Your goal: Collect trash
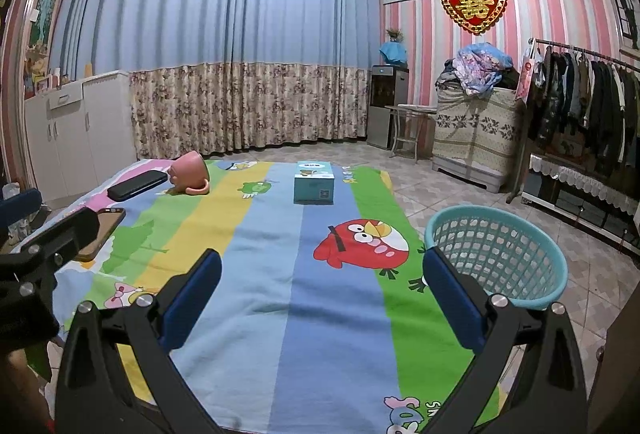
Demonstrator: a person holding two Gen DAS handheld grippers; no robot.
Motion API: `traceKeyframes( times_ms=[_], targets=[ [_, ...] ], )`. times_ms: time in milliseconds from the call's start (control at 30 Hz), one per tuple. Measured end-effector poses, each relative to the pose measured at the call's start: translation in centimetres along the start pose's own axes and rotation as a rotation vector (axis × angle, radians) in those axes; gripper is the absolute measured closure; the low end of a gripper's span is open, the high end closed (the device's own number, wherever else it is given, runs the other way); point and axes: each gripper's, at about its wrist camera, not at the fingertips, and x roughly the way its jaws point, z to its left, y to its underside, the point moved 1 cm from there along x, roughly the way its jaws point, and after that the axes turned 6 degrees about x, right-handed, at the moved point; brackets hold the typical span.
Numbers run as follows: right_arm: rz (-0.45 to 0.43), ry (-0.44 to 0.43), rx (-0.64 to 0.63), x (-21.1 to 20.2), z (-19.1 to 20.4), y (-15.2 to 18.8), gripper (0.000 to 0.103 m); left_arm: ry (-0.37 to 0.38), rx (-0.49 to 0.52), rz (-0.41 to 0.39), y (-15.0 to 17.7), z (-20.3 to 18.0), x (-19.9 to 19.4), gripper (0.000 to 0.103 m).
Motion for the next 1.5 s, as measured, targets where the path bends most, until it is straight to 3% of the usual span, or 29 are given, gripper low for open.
traceKeyframes(
  times_ms=[1500],
  targets=[
    [-0.010,0.001,0.014,0.46,-0.39,0.05,0.005,-0.007,0.012,-0.001,-0.20,-0.09,-0.38,0.005]
  ],
)
